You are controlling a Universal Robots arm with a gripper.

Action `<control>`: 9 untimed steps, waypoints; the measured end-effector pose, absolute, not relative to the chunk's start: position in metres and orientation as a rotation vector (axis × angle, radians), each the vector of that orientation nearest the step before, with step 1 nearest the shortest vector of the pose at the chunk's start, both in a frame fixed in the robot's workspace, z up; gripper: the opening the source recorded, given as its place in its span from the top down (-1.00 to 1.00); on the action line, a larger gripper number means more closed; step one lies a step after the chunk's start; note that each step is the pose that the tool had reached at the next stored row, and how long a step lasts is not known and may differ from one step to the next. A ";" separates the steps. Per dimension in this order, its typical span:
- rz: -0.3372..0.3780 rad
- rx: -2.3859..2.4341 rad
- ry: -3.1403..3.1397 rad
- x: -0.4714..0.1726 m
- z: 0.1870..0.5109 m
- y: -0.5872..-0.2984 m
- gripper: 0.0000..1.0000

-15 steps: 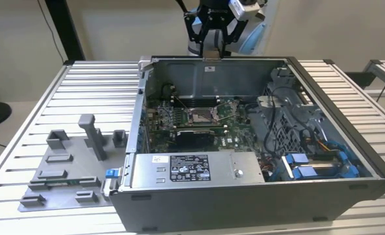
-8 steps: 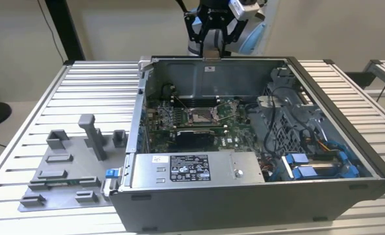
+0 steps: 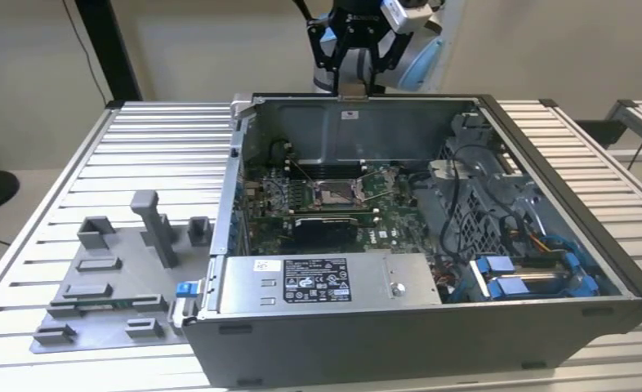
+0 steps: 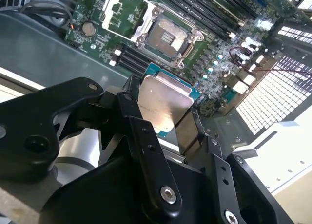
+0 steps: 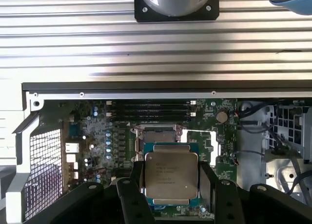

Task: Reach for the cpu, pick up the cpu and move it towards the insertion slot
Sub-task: 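Pick up the cpu and move it towards the insertion slot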

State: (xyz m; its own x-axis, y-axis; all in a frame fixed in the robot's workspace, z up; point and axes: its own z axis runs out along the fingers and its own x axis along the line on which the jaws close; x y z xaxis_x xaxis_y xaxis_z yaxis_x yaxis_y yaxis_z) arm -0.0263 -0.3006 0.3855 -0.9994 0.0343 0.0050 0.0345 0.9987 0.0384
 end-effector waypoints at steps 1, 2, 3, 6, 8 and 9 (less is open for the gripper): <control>-0.061 -0.054 -3.136 -0.026 0.385 -0.300 1.00; -0.061 -0.054 -3.136 -0.026 0.385 -0.300 1.00; -0.061 -0.054 -3.136 -0.026 0.385 -0.299 1.00; -0.060 -0.054 -3.136 -0.026 0.385 -0.298 1.00; -0.061 -0.054 -3.136 -0.026 0.385 -0.298 1.00; -0.061 -0.054 -3.136 -0.026 0.385 -0.298 1.00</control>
